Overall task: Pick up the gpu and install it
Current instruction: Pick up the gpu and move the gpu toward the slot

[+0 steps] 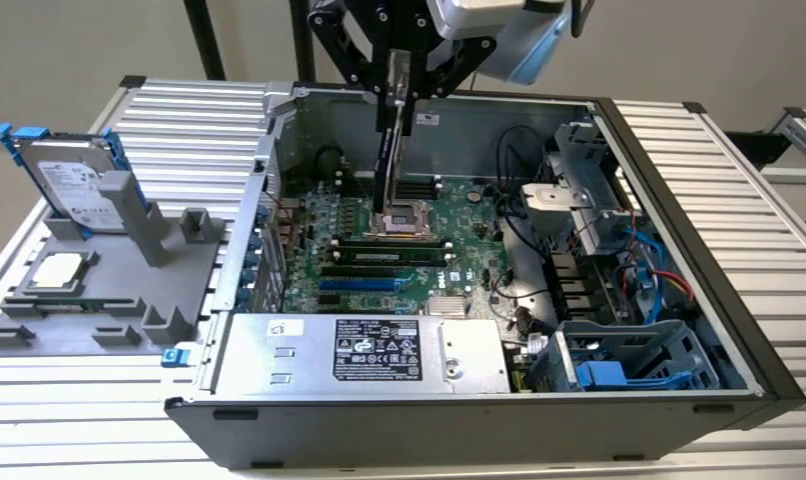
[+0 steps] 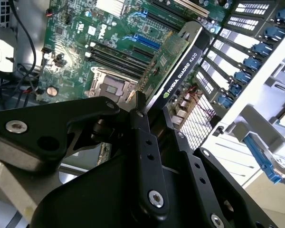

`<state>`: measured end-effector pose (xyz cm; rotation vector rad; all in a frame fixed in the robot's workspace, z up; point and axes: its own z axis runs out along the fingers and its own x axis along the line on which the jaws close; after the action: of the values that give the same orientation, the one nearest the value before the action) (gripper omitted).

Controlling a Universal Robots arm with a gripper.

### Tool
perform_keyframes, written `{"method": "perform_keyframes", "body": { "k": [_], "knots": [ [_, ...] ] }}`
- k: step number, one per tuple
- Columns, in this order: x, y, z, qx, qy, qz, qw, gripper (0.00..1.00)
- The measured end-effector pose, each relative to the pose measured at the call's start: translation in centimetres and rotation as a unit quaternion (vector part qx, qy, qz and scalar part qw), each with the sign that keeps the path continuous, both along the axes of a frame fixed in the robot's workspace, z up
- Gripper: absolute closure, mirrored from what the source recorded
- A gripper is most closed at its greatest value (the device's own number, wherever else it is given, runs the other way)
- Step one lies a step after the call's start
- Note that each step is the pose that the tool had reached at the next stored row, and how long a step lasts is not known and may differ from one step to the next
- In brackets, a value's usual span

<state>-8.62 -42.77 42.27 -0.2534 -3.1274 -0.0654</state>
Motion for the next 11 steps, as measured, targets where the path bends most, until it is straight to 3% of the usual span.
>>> {"method": "perform_keyframes", "body": {
  "k": [11],
  "knots": [
    [0.48,0.00,0.00,0.0000,0.0000,0.000,1.0000,1.00]
  ]
}}
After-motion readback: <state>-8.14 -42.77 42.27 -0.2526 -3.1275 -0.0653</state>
